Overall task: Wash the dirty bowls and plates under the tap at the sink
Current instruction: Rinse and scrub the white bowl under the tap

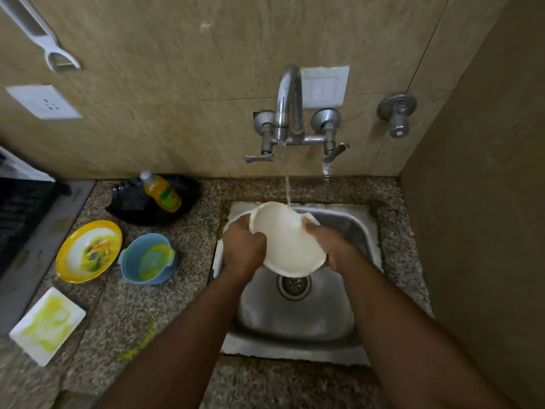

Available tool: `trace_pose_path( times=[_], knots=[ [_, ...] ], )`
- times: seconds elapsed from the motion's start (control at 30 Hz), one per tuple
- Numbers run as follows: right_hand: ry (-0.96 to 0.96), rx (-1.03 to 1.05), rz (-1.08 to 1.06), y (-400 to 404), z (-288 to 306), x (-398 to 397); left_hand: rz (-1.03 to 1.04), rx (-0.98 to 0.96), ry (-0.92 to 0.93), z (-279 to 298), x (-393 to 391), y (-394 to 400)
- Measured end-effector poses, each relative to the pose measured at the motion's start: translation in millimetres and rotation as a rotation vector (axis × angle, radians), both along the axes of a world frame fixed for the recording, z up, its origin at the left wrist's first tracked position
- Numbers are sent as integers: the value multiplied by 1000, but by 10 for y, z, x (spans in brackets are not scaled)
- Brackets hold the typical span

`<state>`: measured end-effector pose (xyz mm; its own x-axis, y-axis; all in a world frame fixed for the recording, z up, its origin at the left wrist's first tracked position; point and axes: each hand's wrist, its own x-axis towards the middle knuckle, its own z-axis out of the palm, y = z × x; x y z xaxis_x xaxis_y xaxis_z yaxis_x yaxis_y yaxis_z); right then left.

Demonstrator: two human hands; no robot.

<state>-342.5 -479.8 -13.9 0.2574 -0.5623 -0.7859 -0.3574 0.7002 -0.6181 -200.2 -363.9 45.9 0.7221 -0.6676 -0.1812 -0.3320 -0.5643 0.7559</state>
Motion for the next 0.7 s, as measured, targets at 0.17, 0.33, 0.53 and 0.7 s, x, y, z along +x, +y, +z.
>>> trace_pose_path(
  times=[0.17, 0.33, 0.53, 0.7],
  knots=[
    [125, -219, 27, 11, -5, -193, -183, 434, -309, -371, 132, -134],
    [434, -449, -69, 133, 272, -208, -140, 451, -297, -579, -379, -384],
    [492, -602, -49, 341, 553, -261, -21, 422, -216, -471, -639, -709],
    [502, -646, -80, 292, 592, -336, -58, 226, 67, -648, -352, -748]
  ],
)
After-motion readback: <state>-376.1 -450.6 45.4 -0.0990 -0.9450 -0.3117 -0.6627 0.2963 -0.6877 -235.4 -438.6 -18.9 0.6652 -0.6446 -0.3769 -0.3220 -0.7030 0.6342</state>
